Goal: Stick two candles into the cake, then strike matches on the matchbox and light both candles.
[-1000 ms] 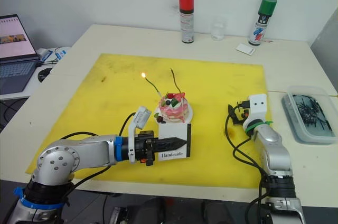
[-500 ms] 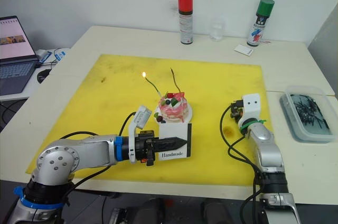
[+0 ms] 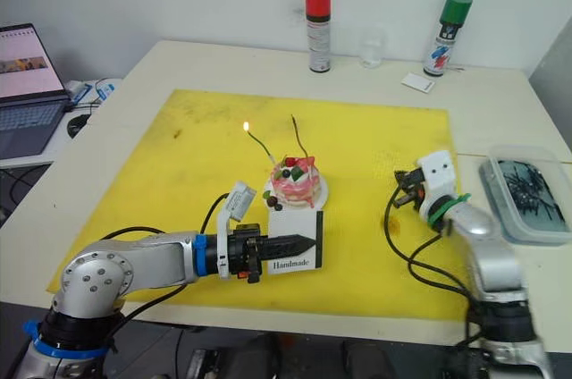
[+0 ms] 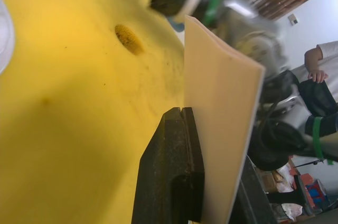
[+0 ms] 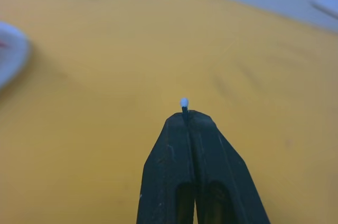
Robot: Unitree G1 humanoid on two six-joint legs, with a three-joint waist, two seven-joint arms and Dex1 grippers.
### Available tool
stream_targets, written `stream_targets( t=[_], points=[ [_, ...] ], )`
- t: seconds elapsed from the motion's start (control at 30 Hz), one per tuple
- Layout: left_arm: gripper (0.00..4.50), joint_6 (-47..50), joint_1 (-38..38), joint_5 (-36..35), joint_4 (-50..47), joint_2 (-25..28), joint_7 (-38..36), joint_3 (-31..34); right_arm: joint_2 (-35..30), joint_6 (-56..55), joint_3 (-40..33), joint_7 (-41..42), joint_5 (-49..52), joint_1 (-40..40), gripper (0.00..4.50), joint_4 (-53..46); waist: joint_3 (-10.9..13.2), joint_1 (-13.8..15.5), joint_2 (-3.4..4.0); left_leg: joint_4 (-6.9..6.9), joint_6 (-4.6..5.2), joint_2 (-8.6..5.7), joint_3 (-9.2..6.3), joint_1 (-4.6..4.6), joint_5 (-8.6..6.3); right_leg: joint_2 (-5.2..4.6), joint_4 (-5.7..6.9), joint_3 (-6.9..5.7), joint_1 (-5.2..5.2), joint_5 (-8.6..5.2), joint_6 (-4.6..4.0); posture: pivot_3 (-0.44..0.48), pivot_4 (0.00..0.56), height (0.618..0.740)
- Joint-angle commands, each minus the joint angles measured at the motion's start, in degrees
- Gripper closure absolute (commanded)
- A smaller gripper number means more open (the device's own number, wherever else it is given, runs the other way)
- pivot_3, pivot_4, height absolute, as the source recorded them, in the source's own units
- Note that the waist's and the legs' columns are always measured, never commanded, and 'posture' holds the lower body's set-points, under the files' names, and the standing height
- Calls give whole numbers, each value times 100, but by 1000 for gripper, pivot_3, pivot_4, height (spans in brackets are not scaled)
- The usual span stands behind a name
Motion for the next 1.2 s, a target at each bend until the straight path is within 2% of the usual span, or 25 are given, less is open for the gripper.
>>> stream_targets(
  t=[0.03, 0.17, 0.23, 0.37, 0.5, 0.8, 1.2],
  points=[
    [4500, -92, -71, -40, 4, -81, -31, 112, -675, 127, -203, 1126, 818, 69, 4459, -1138, -1, 2, -2, -3, 0, 2, -3, 3, 0, 2, -1, -2, 3, -2, 0, 0, 150, 740],
    [4500, -138, -221, 70, 214, -195, -4, 126, -1055, 189, -213, 1533, 1350, 237, 4459, -1931, -1, 5, -5, -1, 0, 4, -14, 5, 0, 6, 0, -7, 6, -7, 3, 0, 150, 740],
    [4500, -113, -322, 27, 297, -239, 34, 149, -1144, 33, 22, 1567, 1212, 307, 4459, -2197, 0, 20, -6, 6, 0, 1, -13, 4, 0, 3, -1, -7, 8, -9, 6, 0, 150, 740],
    [4500, -72, -472, -227, 369, -375, 319, 176, -1071, -132, 744, 1013, 350, 168, 4459, -2294, 0, 42, -8, 18, 1, -4, -12, 5, 0, 0, -2, 0, 9, -7, 26, 0, 150, 740],
    [4500, 42, -552, -516, 350, -275, 492, 218, -951, -84, 1079, 826, 150, 144, 4459, -2476, 0, 47, -8, 19, 0, -5, -13, 5, 1, 0, 1, 1, 5, -5, 24, 0, 150, 740],
    [4500, 75, -569, -926, 434, 21, 701, 261, -1007, -57, 1074, 993, 297, 325, 4459, -2769, 0, 62, -8, 11, 0, -4, -15, 4, 0, 0, 0, -4, 7, -1, 5, 0, 150, 740],
    [4500, 28, -691, -968, 544, -140, 810, 142, -1070, -7, 1445, 1047, 99, 96, 4459, -2682, 0, 62, -8, 14, -1, -4, -15, 4, 1, 0, 1, -4, 7, 0, 6, 0, 150, 740]
  ],
)
